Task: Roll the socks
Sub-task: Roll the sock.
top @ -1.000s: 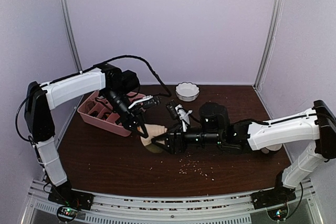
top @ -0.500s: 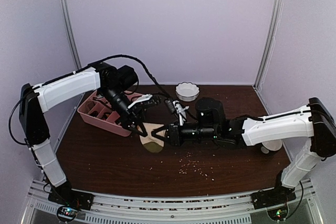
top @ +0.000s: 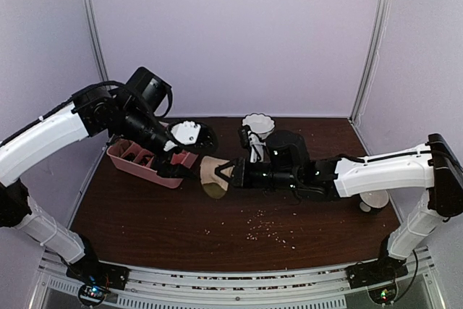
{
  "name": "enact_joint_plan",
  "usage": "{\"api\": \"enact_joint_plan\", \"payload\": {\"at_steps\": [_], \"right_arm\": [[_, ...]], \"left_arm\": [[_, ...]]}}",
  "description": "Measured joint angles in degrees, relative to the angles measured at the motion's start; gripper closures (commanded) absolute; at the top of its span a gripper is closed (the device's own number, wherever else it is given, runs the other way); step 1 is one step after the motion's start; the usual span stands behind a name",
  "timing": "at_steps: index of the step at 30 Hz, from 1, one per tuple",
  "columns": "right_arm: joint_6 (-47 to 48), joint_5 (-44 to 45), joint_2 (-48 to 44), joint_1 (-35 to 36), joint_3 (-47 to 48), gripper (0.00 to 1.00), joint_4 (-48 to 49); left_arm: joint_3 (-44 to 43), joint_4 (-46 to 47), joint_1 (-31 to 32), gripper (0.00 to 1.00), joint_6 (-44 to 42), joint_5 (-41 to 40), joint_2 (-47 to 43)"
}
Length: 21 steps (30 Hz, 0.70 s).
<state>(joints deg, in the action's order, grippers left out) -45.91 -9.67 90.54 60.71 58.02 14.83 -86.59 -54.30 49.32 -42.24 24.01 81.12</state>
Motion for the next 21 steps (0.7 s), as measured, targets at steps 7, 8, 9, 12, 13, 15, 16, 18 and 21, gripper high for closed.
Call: {"api": "enact_joint_plan", "payload": {"at_steps": [7, 8, 9, 12, 13, 15, 16, 18, 21], "right_arm": [[-12.94, 0.70, -0.31, 0.02, 0.44, 1.00, 1.62], [-14.38, 0.63, -0.31, 0.02, 0.44, 1.00, 2.23], [-16.83, 0.48, -0.31, 0.02, 0.37, 1.00, 3.30], [-21.99, -0.33, -0.31, 0.02, -0.15, 1.00, 6.54], [-24.28, -0.68, -0.26, 0.02, -0.48, 1.00, 7.98], [-27.41, -1.09, 0.02, 0.09, -1.01, 1.00, 10.64], [-29.27, -1.29, 0.28, 0.20, -1.29, 1.00, 12.15], [-32.04, -1.70, 1.05, 0.55, -1.64, 1.00, 14.32], [-35.43, -2.10, 2.10, 0.90, -2.08, 1.00, 17.09]], "left_arm": [[6.23, 6.60, 1.29, 0.33, -1.70, -10.64, -0.68], [6.27, 7.32, 1.31, 0.33, -2.23, -11.82, -0.76], [6.34, 8.02, 1.31, 0.33, -2.71, -12.74, -0.83], [6.78, 9.46, 1.64, 0.33, -4.11, -15.23, -0.98], [7.06, 9.94, 1.86, 0.33, -4.59, -16.04, -0.98], [7.80, 10.73, 2.51, 0.33, -5.49, -17.55, -0.98], [8.17, 11.06, 2.91, 0.33, -5.88, -18.18, -0.98], [8.72, 11.61, 3.69, 0.33, -6.67, -19.96, -0.98], [9.62, 12.96, 4.52, 0.34, -7.98, -22.56, -0.98]]}}
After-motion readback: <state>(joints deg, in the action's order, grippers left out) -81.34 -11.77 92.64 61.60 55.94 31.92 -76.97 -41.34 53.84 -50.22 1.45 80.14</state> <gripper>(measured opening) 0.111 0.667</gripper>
